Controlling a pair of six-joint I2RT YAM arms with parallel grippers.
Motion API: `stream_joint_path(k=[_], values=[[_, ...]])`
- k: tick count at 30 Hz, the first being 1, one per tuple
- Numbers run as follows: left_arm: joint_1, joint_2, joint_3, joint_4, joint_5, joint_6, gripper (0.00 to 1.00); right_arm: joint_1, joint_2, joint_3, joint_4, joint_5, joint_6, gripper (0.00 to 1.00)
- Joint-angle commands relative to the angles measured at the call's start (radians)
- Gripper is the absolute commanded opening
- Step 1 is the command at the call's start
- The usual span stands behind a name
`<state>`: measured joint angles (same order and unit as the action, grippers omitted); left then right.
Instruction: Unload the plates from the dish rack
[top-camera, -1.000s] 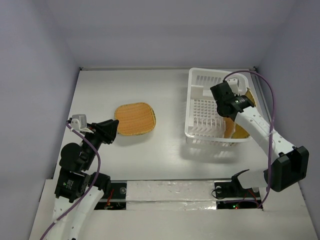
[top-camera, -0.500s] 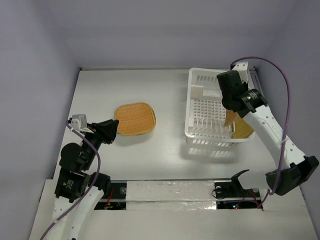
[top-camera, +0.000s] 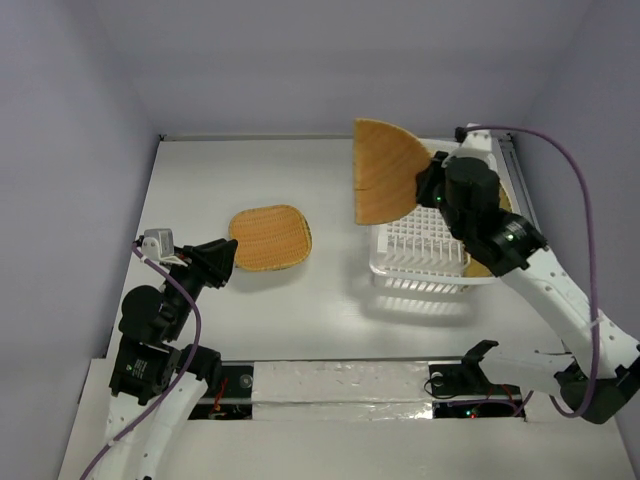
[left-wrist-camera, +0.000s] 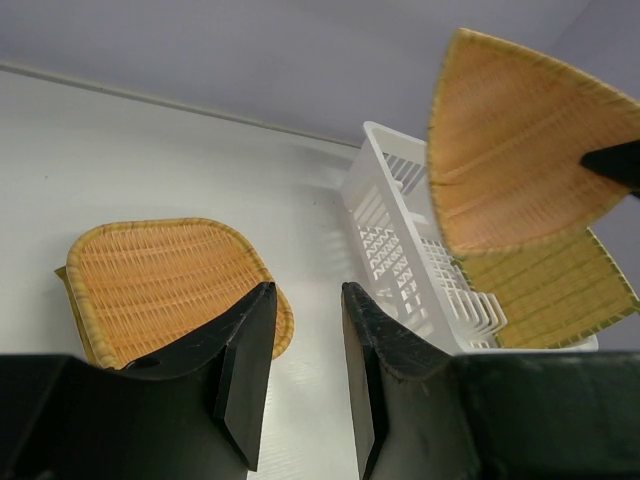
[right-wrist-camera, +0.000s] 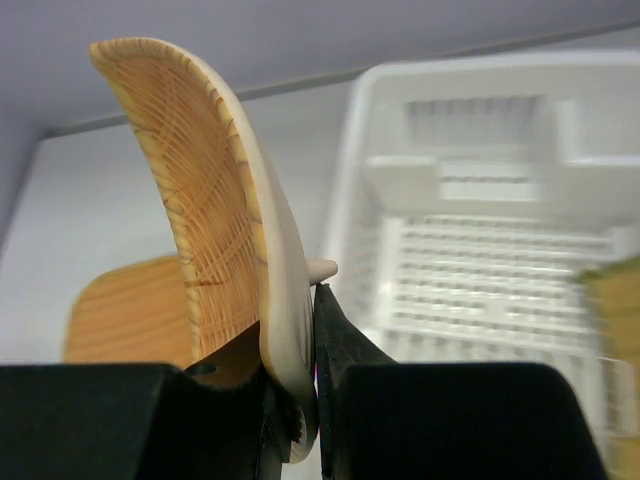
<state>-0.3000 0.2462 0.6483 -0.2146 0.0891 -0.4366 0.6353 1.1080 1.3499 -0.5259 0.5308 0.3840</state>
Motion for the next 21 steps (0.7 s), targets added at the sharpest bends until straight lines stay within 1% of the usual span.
stream_joint_path(k=[1, 3, 6, 10, 13, 14, 21], values=[[-0.002, 0.015, 0.008, 0.034, -0.006, -0.004, 0.30, 0.029, 0.050, -0.098, 0.407, -0.354, 0.199, 0.00], [-0.002, 0.018, 0.008, 0.034, -0.009, -0.002, 0.30, 0.039, 0.088, -0.124, 0.464, -0.396, 0.248, 0.00], [-0.002, 0.021, 0.008, 0.032, -0.008, -0.002, 0.30, 0.064, 0.211, -0.127, 0.601, -0.552, 0.347, 0.00], [-0.002, 0.024, 0.008, 0.034, -0.008, -0.004, 0.30, 0.089, 0.318, -0.100, 0.678, -0.640, 0.424, 0.00], [-0.002, 0.024, 0.008, 0.034, -0.006, -0.002, 0.30, 0.099, 0.412, -0.090, 0.745, -0.678, 0.490, 0.00], [-0.002, 0.025, 0.008, 0.034, -0.006, -0.004, 0.30, 0.110, 0.455, -0.084, 0.756, -0.686, 0.504, 0.00], [0.007, 0.022, 0.007, 0.034, -0.008, -0.002, 0.30, 0.119, 0.622, -0.040, 0.810, -0.719, 0.590, 0.00]])
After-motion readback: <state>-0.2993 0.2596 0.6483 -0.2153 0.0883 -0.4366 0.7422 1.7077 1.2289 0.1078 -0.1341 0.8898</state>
